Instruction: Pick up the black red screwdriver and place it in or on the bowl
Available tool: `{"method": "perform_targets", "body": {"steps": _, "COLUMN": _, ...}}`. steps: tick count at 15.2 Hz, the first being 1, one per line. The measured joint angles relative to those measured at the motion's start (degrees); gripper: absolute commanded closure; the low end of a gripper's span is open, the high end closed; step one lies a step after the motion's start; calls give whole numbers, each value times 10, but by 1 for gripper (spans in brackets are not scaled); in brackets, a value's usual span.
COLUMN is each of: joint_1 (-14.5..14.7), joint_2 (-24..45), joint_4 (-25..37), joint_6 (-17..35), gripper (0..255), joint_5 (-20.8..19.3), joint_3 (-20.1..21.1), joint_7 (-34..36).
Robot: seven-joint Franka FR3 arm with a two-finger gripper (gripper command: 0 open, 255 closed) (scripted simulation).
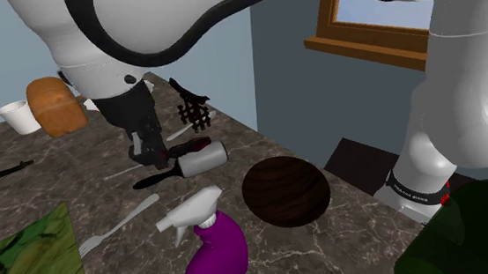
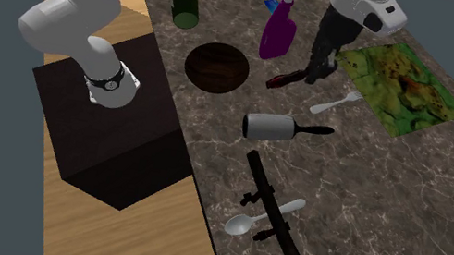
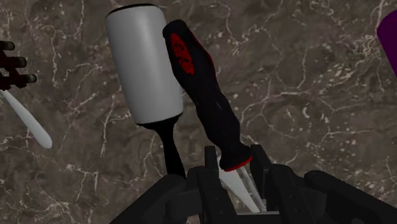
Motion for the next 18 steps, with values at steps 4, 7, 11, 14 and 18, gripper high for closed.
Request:
{"method": "perform_targets", "body": {"steps": 4, "joint_1": -26, "joint_2": -108, "joint_4": -125, "joint_6": 33, "gripper": 255, "joint_5": 50, "joint_3": 5, "joint_7": -19}}
{"method": "perform_targets", "body": {"steps": 7, "joint_1": -34, "joint_2": -191, "joint_4": -216, "joint_6": 53, "gripper": 255, "joint_5": 90, "joint_3": 1, "joint_7": -39}}
{"method": "perform_targets", "body": {"steps": 11, "joint_1": -28, "joint_2": -292, "joint_4": -313, "joint_6": 61, "gripper": 255, "joint_5": 137, "joint_3": -10, "joint_7": -63}}
{"method": "perform_targets", "body": {"steps": 14, "joint_1": -15, "joint_2": -365, "joint_4": -378, "joint_6": 59, "gripper": 255, "joint_5": 166, "joint_3": -21, "joint_7": -79}}
{"method": "perform_targets", "body": {"steps": 18, "joint_1": 7, "joint_2": -455, "joint_4": -453, "joint_6": 48, "gripper": 255, "joint_5": 196, "joint_3": -37, "joint_7": -95}}
